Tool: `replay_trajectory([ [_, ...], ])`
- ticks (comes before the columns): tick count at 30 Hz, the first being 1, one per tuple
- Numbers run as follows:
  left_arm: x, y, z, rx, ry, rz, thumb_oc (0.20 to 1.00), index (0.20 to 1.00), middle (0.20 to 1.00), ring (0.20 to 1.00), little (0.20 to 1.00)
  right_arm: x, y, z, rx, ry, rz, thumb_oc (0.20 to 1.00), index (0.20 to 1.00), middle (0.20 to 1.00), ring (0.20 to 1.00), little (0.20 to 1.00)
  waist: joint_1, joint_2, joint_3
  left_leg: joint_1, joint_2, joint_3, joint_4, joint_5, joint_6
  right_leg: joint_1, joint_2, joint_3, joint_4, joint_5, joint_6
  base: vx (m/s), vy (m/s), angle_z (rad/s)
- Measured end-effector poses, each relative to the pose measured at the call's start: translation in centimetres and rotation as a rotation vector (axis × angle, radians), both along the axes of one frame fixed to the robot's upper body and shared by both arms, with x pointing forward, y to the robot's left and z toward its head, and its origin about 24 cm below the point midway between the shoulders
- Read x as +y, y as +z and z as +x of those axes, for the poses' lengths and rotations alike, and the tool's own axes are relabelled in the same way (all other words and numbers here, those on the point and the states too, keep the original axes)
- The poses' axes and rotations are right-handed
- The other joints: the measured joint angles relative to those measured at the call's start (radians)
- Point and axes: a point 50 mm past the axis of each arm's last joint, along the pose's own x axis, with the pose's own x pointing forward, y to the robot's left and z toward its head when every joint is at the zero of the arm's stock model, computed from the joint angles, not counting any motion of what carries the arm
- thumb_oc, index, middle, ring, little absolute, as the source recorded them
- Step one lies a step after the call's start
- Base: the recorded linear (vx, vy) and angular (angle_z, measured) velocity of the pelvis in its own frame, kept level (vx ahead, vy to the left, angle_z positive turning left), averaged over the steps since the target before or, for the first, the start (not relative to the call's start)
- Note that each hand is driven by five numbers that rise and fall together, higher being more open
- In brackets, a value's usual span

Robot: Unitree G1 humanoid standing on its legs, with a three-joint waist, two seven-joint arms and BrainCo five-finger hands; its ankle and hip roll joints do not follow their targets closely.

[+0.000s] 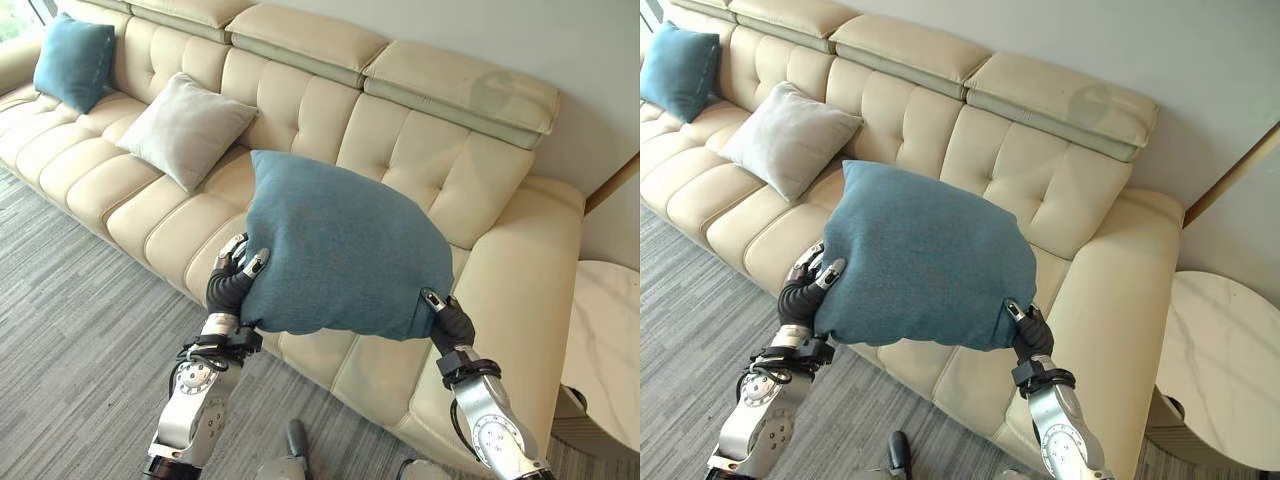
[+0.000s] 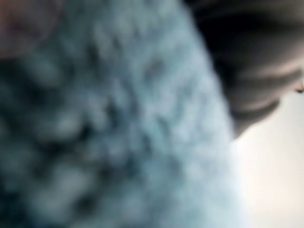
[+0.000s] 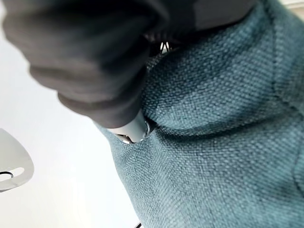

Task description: Pick up all the scattered cushions and arrange them neatly on the sofa.

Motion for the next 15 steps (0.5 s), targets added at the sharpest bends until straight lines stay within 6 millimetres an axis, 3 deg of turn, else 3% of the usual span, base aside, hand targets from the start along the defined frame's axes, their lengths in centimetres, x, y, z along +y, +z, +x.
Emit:
replay_trajectory([
  [1,0.31,0.03,-0.03,0.000,0.013,0.004,0.200,0.200,0.200,0.200,0.200,0.24,0.02,0.03,-0.001,0.009,0.002,0.200,0.200,0.200,0.200,0.200,0.001,-0.005,0.003,0.004,0.000,0.013,0.000,-0.009,-0.008,-0.035,0.009,-0.033,0.004,0.008,-0.012,0.16,-0.017,-0.33],
  [3,0.38,-0.13,-0.06,0.010,0.030,-0.002,0.200,0.200,0.200,0.200,0.200,0.45,0.03,0.09,-0.001,0.015,0.006,0.200,0.200,0.200,0.200,0.200,0.002,-0.009,0.006,0.016,0.013,0.039,0.000,-0.012,-0.015,-0.073,0.029,-0.133,0.005,0.082,-0.088,0.19,-0.084,-0.17],
  [5,0.16,-0.25,-0.10,0.013,0.027,-0.010,0.200,0.200,0.200,0.200,0.200,0.26,-0.02,0.07,0.001,0.014,-0.002,0.200,0.200,0.200,0.200,0.200,0.000,-0.006,0.007,0.023,0.030,0.043,0.001,-0.015,-0.032,-0.058,0.039,-0.176,-0.013,0.091,-0.100,0.20,-0.112,-0.10],
  [8,0.13,-0.41,-0.20,0.018,0.030,-0.017,0.200,0.200,0.200,0.200,0.200,0.26,-0.05,0.05,0.004,0.016,0.003,0.200,0.200,0.200,0.200,0.200,0.001,-0.003,0.009,0.032,0.063,0.057,0.034,-0.012,-0.073,-0.036,0.078,-0.168,-0.028,0.079,-0.120,0.22,-0.158,-0.27],
  [10,0.20,-0.54,-0.32,0.024,0.033,-0.018,0.200,0.200,0.200,0.200,0.200,0.26,-0.06,0.04,0.005,0.020,-0.001,0.200,0.200,0.200,0.200,0.200,0.006,-0.006,0.013,0.028,0.094,0.080,0.115,-0.053,-0.098,-0.031,0.097,-0.147,-0.020,0.063,-0.143,0.14,-0.096,-0.45],
  [12,0.35,-0.57,-0.31,0.027,0.038,-0.014,0.200,0.200,0.200,0.200,0.200,0.31,-0.12,0.03,0.007,0.026,-0.006,0.200,0.200,0.200,0.200,0.200,0.032,-0.024,0.019,0.009,0.121,0.073,0.267,-0.087,-0.117,-0.021,0.109,-0.087,-0.010,0.046,-0.171,0.12,-0.019,-0.83],
  [14,0.14,-0.58,-0.28,0.026,0.037,-0.024,0.200,0.200,0.200,0.200,0.200,0.17,-0.16,0.00,0.009,0.033,-0.019,0.200,0.200,0.200,0.200,0.200,0.044,-0.011,0.026,-0.006,0.139,0.021,0.360,-0.095,-0.122,0.017,0.126,-0.062,-0.038,0.061,-0.189,0.07,0.106,-0.59],
  [15,0.00,-0.60,-0.30,0.025,0.035,-0.030,0.200,0.200,0.200,0.200,0.200,0.00,-0.17,-0.02,0.010,0.037,-0.032,0.200,0.200,0.200,0.200,0.200,0.027,-0.012,0.030,-0.028,0.140,-0.025,0.416,-0.100,-0.123,0.036,0.133,-0.029,-0.056,0.066,-0.202,0.10,0.150,-0.41],
])
